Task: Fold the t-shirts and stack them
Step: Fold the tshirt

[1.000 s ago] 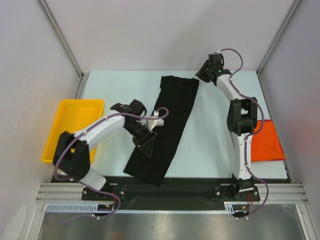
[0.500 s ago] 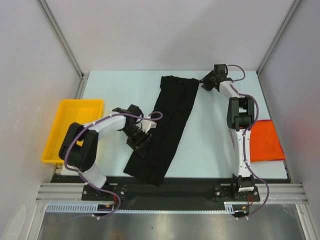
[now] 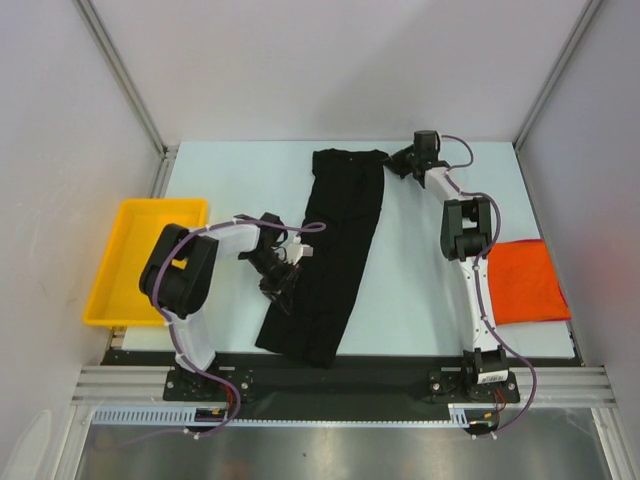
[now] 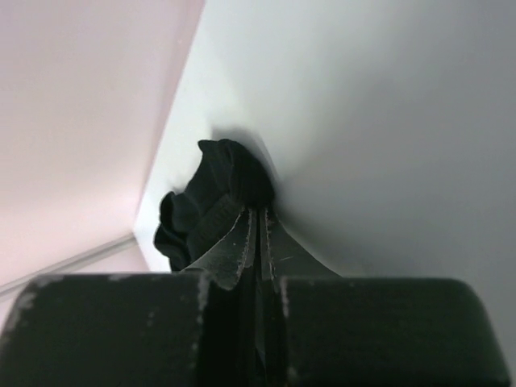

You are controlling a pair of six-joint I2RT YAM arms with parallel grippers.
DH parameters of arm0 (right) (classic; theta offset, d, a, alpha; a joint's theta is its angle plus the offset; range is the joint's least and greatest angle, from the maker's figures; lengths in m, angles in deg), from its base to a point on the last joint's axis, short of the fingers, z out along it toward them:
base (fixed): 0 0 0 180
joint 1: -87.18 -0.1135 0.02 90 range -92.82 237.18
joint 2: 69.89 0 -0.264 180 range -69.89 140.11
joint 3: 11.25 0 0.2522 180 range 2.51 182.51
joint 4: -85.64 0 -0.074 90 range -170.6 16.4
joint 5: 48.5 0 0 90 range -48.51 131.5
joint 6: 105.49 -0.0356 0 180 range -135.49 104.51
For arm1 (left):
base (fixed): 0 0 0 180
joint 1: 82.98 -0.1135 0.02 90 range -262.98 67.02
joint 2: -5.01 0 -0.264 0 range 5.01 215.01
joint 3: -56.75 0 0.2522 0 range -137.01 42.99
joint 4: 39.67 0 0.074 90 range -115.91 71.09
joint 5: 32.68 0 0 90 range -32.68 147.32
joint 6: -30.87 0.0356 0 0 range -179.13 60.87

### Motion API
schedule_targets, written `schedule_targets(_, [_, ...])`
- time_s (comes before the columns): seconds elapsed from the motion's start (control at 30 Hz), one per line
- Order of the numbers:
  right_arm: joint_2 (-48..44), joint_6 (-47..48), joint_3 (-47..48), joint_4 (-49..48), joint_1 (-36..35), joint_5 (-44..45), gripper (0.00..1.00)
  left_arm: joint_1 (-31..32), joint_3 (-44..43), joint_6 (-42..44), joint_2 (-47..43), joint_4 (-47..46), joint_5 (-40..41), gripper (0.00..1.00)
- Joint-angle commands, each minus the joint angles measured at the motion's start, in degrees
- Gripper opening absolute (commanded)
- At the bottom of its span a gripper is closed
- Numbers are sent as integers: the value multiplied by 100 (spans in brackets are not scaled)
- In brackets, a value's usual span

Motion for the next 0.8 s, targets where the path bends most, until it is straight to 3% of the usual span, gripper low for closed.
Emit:
schedule_targets(0.0, [299,-564,527,-806,-125,262,0,-9,-303,-58,201,-252,-772,17])
schedule_targets(0.17, [853,-889,1267,-1051,-257,605,0,210,-251,-252,316,-560,-1062,0])
schedule_targets(0.3, [853,-776,1310,-1053,-284,974,0,623,275,-296,377,-552,-2069,0])
schedule_targets(0.53, [853,-582,1399,-1158,-275,1203,0,826,716,-691,430,-965,-2817,0])
schedule_targets(0.67, [757,-372,1320,-1097,-249,922,0,861,313,-543,360,-738,-2593,0])
schedule_targets(0.77, [283,23,726,-1106,-249,825,25,861,40,-122,168,-501,-2356,6])
